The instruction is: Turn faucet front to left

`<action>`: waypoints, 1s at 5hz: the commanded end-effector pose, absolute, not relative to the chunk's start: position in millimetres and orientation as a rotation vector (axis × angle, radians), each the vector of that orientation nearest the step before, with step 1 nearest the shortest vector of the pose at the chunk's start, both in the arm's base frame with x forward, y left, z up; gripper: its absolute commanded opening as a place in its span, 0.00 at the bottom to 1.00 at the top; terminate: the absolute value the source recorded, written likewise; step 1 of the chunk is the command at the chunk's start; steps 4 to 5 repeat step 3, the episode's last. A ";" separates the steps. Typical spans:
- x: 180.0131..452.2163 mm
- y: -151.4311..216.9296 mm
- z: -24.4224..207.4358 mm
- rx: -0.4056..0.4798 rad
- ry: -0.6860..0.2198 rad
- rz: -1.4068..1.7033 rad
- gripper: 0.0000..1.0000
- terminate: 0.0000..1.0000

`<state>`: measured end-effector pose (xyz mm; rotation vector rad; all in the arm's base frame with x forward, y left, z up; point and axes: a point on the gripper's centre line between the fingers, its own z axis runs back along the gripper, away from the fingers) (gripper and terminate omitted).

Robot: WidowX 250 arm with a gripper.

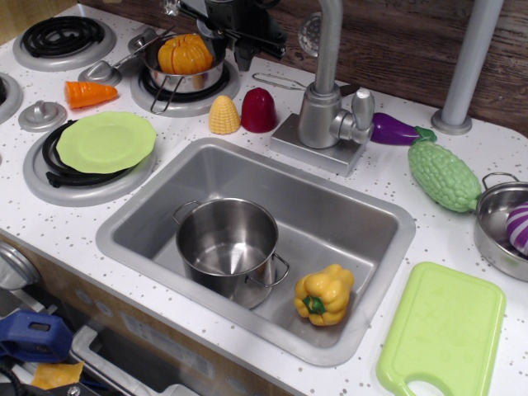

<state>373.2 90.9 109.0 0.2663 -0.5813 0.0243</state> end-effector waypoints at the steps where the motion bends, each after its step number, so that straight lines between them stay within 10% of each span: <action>1: 393.0 109.9 111.4 0.281 -0.637 -0.023 1.00 0.00; 2: 405.4 114.6 112.3 0.265 -0.644 -0.019 1.00 0.00; 3: 412.8 116.0 116.3 0.280 -0.631 -0.045 1.00 1.00; 5: 412.8 116.0 116.3 0.280 -0.631 -0.045 1.00 1.00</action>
